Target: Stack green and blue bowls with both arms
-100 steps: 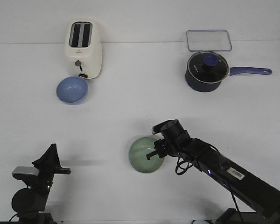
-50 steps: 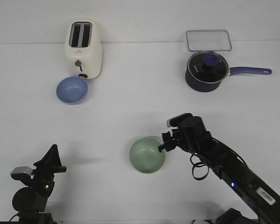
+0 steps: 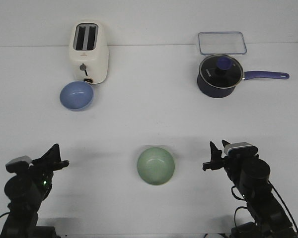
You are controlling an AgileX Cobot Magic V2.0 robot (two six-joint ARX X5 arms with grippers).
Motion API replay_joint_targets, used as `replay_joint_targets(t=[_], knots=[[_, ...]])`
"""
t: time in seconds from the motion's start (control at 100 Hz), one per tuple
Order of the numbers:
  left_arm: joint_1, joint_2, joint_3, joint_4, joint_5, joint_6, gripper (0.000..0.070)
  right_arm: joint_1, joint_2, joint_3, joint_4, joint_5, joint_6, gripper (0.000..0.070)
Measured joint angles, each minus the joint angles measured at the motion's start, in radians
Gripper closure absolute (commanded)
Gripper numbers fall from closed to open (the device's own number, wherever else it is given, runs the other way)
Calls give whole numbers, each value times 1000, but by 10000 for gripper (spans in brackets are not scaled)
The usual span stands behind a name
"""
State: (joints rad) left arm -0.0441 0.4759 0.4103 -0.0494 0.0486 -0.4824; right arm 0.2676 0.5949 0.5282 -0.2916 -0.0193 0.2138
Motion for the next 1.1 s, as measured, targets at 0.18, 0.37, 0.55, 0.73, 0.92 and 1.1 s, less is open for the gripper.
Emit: replay_joint_targets(t=[0.18,0.37,0.55,0.73,0.92,1.1], knots=[[0,376,188,-11,11,92,519,-7,-26,0,-29,19,0,411],[1,702,395,-11,27,132,200,-7,-19,-2,-65,19,0,411],[29,937,548,-8,29,130,200,-7,-19,-2,-79,19,0,411],[84,1103,637,-11,29,125,200,-7,-19,-2,-88,19,0,411],[119,1206,683,23,34,120,211,-7,-19,-2,-93,19,0,411],[129,1294,698,92,103,83,477,-7,-19,-2,-93,19,0,411]])
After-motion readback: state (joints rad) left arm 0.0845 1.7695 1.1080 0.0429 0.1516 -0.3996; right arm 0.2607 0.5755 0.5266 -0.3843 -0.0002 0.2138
